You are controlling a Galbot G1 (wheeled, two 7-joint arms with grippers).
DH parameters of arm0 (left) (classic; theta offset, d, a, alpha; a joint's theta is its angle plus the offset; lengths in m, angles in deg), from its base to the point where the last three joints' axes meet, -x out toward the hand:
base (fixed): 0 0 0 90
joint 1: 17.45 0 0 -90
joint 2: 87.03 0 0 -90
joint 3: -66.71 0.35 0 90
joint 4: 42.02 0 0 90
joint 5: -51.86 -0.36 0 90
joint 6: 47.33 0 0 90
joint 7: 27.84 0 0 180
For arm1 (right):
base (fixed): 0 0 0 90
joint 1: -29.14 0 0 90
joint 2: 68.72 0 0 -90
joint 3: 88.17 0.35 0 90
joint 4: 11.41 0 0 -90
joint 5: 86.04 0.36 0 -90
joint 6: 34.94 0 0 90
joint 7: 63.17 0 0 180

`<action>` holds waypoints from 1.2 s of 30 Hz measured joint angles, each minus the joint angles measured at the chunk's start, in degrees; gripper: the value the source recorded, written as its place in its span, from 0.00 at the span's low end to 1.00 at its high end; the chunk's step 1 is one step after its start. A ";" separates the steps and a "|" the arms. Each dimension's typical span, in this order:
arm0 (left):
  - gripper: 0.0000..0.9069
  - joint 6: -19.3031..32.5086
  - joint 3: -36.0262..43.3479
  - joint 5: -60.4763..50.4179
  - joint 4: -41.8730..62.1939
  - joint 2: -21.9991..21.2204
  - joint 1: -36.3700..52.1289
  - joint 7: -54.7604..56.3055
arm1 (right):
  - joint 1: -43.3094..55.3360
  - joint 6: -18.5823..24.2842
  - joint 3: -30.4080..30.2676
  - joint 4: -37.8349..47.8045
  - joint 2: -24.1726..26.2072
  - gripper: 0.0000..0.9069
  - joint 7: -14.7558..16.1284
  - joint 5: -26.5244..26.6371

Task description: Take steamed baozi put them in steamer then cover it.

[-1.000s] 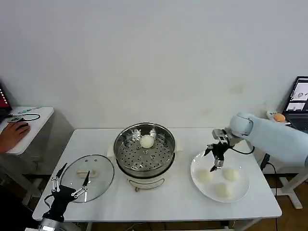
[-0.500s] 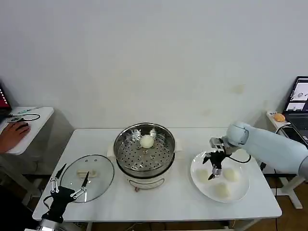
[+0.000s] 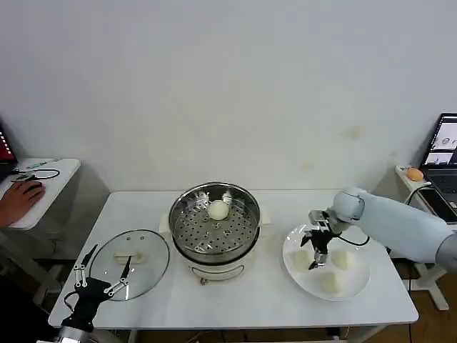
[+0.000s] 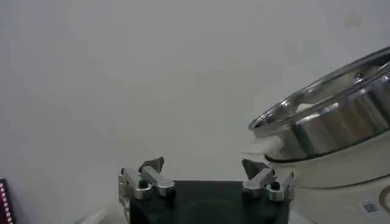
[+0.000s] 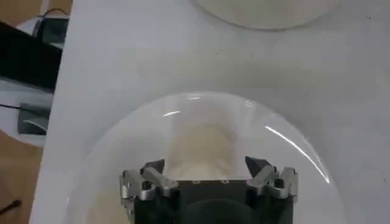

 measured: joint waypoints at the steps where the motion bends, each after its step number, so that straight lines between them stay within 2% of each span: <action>1: 1.00 0.02 -0.01 -0.01 0.00 0.00 -0.02 0.01 | -0.07 0.00 0.04 0.00 -0.02 1.00 0.00 -0.04; 9: 1.00 0.03 -0.06 -0.01 0.00 0.00 0.00 0.01 | -0.62 0.10 0.13 0.36 -0.46 1.00 -0.24 -0.78; 13: 1.00 0.06 0.00 -0.12 0.00 -0.17 -0.05 0.01 | -0.77 0.13 0.22 0.51 -0.44 0.86 -0.34 -1.31; 19: 1.00 0.09 -0.15 -0.09 -0.01 -0.10 -0.09 0.05 | -0.46 0.18 0.26 0.19 -0.13 0.76 -0.55 -1.39; 30: 1.00 0.37 -0.05 -0.17 -0.02 -0.44 -0.42 0.11 | 1.18 -0.13 0.36 -1.38 0.58 0.74 -1.26 -0.13; 36: 1.00 0.37 -0.31 -0.17 -0.17 0.09 -0.28 0.14 | 5.09 -0.40 -0.97 -3.15 1.16 0.74 -1.24 2.79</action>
